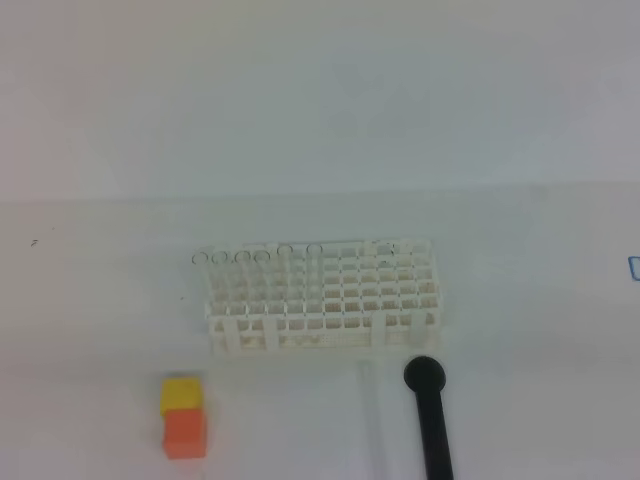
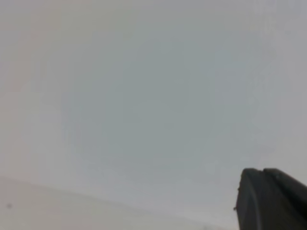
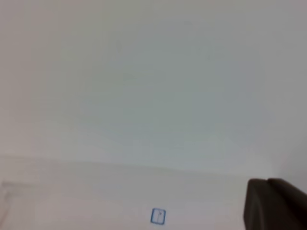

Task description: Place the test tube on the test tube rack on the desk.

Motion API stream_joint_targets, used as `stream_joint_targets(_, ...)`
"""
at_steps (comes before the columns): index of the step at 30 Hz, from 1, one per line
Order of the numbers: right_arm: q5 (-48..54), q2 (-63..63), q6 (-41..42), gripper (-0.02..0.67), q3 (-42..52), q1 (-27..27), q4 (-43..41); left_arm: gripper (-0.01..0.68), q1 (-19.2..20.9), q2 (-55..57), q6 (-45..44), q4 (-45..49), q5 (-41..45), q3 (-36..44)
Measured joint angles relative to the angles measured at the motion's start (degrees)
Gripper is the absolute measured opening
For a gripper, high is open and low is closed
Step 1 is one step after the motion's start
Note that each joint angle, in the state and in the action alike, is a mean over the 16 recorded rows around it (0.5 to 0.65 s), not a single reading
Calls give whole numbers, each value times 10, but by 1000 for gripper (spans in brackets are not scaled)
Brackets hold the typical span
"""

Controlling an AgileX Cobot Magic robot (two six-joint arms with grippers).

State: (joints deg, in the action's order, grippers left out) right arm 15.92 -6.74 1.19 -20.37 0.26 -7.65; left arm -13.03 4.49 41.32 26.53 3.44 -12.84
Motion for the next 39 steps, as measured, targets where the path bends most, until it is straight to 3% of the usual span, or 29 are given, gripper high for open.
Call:
stream_joint_targets(7,121,-95,17,-1,-100,0,36,-1,0,72,-27,85,142,-107)
stream_joint_targets(12,168,-144,37,-1,-139,-1,75,-1,-3,120,-47,69,221,-144)
stream_joint_targets(17,198,-169,56,-1,-154,-1,109,0,-10,165,-108,-54,265,-149)
stream_joint_targets(25,229,-175,67,-1,-156,-1,123,41,-37,287,-289,-381,291,-147)
stream_joint_targets(29,245,-176,67,-1,-156,-1,123,71,-63,382,-379,-501,296,-159)
stream_joint_targets(34,261,-176,67,-1,-156,-1,122,105,-117,511,-425,-567,282,-192)
stream_joint_targets(39,267,-176,67,-1,-156,-1,121,117,-185,630,-397,-548,261,-243)
